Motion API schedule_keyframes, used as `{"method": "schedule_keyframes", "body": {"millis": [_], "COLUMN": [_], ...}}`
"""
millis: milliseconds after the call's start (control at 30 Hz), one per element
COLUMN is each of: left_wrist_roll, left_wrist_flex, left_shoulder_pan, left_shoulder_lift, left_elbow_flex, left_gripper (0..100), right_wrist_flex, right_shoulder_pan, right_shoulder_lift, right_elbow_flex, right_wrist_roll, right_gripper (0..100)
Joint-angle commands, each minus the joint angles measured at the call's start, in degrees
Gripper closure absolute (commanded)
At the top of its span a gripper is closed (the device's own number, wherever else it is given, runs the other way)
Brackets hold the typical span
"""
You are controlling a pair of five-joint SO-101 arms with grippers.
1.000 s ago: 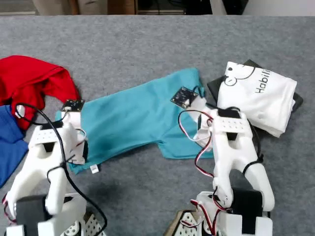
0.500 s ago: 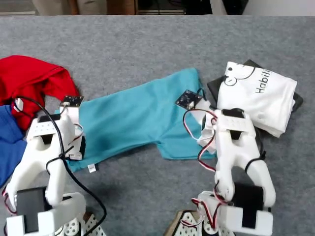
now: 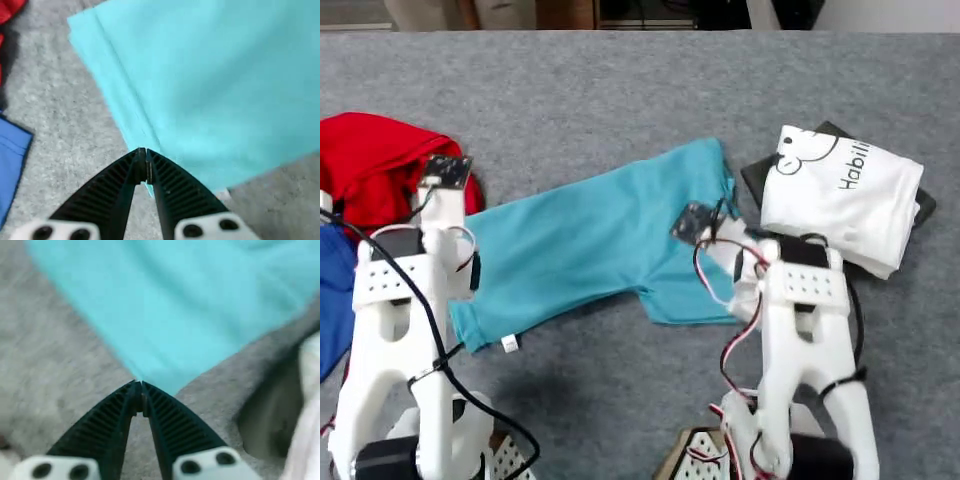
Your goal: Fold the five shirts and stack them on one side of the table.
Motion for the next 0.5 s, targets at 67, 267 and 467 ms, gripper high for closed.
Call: {"method": "schedule_keyframes", "body": {"millis": [67, 267, 467], "left_wrist_roll": [-0.09, 4.84, 6.68], "left_wrist_flex": [-18.02, -32.26, -32.7], "left_shoulder_pan": [-8.09, -12.92, -13.89], "left_shoulder_lift": [-1.54, -1.63, -1.63], "left_elbow_flex": [11.25, 18.73, 18.29], "left_gripper": [98, 98, 98], "right_wrist_flex": [2.37, 3.69, -2.55], "right_shoulder_pan": [-0.75, -8.57, -14.46], "right_shoulder_lift": [-10.59, -16.04, -11.47], "right_elbow_flex": [4.18, 5.67, 10.07], "right_wrist_roll": [4.92, 4.92, 2.9], "right_gripper": [91.9, 83.2, 82.9]}}
